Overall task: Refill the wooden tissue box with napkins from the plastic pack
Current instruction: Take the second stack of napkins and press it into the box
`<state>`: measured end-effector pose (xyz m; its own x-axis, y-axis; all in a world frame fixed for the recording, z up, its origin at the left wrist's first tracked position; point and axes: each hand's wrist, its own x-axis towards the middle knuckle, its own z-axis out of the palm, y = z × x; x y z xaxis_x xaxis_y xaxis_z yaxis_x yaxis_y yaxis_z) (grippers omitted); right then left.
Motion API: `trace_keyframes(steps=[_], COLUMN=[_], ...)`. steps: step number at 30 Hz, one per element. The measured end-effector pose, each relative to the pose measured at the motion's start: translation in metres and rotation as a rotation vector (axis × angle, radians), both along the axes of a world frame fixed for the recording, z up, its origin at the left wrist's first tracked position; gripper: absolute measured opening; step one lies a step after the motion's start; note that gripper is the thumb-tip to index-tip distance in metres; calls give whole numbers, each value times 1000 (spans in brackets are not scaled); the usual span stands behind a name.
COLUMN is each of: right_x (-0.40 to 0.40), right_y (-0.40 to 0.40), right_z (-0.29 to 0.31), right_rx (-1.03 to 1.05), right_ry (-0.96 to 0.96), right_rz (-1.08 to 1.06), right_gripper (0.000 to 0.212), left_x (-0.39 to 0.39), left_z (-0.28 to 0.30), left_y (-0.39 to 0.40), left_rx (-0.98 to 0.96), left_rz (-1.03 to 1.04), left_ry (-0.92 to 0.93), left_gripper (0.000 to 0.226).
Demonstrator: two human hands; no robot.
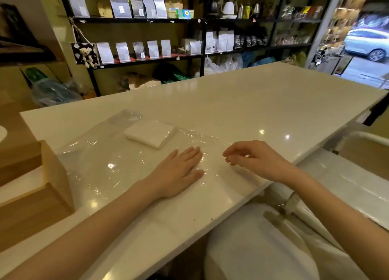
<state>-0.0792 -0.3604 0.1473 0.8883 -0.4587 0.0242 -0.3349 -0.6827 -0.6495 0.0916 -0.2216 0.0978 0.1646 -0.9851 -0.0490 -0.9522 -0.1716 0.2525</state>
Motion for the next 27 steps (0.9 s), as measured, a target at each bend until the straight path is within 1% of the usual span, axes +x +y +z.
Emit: trace_keyframes(steps=[4,6,8,11,13,14,15,16,17,19,20,22,23,24,26,27], right_x=[1,4,8,22,36,45,55,67,79,104,115,134,143,150,160,163], right_y=[6,10,15,21,26,29,32,34,35,34,33,33,33,34,34,33], right_z=[-7,-11,-16,-21,-23,-23,-25,-27,-29,-34,-37,-38,-39,-39,-44,-46], right_rx=[-41,-69,-136,-256,-288,-307,-337,-368,-391,-432,-446,-460,-464,-465,-485,-495], right_ry=[11,17,7,39,84,82,67,48,38,38,44,65,79,85,99,113], right_rz=[29,46,69,242,368,406,425,434,431,412,406,399,392,382,361,362], right_gripper=[20,24,28,40,47,51,53,54,54,56,57,58,59,61,71,72], left_x=[3,5,5,1,-2,-2,1,5,14,39,53,77,86,92,101,105], left_z=[-2,0,3,15,26,32,37,43,48,55,58,56,53,48,37,32], left_y=[-1,-2,-1,1,2,3,2,2,1,-4,-6,-6,-6,-5,-1,3], left_rx=[-59,-111,-217,-437,-506,-510,-495,-468,-421,-337,-325,-312,-287,-246,-223,-225], left_rz=[1,38,98,172,173,145,111,91,105,252,370,600,667,699,774,823], left_ry=[106,234,346,492,596,588,539,473,370,96,25,63,107,124,248,309], left_gripper=[46,43,41,38,37,37,38,41,44,45,46,46,46,46,48,51])
